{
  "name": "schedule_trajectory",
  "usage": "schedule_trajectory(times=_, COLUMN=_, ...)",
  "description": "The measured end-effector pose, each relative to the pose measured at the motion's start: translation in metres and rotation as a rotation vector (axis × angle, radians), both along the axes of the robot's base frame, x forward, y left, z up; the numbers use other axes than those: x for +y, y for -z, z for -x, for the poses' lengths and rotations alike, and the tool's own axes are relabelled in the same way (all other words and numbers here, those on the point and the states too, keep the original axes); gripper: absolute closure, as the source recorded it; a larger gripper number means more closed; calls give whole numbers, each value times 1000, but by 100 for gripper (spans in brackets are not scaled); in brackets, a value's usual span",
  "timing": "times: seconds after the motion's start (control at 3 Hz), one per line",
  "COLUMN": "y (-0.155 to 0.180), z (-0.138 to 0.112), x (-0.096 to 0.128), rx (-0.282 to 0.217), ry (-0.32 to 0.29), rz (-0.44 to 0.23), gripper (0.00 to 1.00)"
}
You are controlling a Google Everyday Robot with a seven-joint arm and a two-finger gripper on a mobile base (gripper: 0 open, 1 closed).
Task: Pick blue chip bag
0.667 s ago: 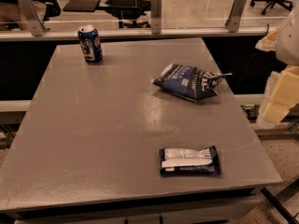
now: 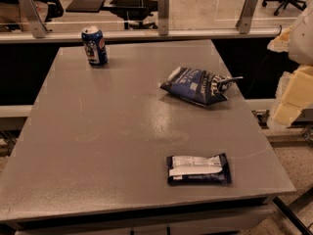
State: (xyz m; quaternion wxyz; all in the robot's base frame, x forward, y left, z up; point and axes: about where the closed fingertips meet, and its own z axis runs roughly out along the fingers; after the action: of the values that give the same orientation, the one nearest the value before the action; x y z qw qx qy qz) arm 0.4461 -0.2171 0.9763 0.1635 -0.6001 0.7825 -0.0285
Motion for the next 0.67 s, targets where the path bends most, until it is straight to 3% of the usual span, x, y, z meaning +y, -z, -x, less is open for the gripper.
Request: schedule_trajectory(times=0.67, y=40, z=-55, x=-2, rx=42, ry=42, rz=-41, gripper=0)
